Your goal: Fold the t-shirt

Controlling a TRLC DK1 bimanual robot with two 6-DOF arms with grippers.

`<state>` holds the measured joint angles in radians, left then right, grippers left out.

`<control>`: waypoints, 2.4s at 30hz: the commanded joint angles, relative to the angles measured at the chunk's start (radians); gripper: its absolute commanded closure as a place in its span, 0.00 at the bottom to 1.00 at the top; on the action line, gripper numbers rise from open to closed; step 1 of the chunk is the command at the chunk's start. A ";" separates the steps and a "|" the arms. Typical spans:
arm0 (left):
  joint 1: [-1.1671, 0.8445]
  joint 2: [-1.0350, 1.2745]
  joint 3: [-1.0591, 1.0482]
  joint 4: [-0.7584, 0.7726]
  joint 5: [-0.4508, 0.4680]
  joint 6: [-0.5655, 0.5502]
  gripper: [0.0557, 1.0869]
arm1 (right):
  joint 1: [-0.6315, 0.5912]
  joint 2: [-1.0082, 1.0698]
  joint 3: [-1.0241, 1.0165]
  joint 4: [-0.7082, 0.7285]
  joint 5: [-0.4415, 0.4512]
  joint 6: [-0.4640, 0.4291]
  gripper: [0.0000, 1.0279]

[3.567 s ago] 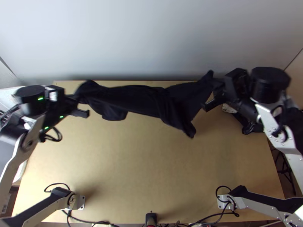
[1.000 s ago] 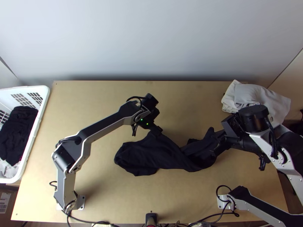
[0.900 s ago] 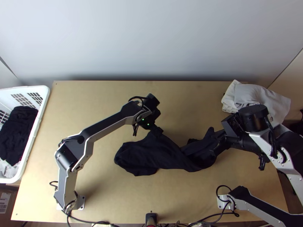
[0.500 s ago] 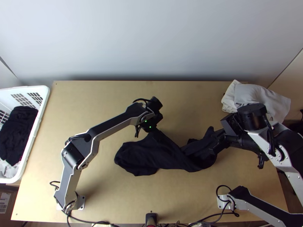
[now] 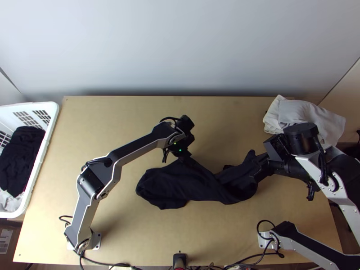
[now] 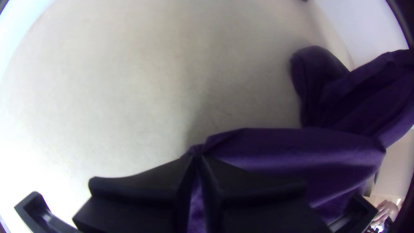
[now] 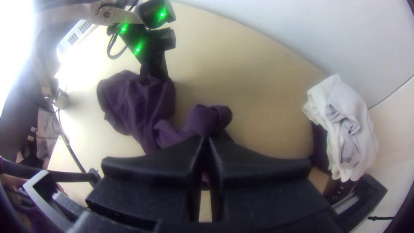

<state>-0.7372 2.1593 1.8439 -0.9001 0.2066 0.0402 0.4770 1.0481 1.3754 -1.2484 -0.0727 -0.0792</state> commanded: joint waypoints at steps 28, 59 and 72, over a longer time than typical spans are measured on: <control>0.430 -0.971 -0.051 -0.094 -0.119 -0.010 0.97 | 0.075 0.236 0.620 0.015 0.117 -0.034 0.97; 0.630 -1.363 -0.314 -0.211 -0.101 0.033 0.97 | 0.153 0.285 0.429 0.098 0.077 -0.013 0.97; 0.642 -1.270 -0.344 -0.092 -0.102 0.017 0.97 | 0.083 0.245 0.277 0.256 0.044 -0.007 0.97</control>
<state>-0.1013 0.8177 1.4784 -1.0740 0.1043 0.0711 0.5922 1.3121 1.6928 -1.0393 -0.0162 -0.0898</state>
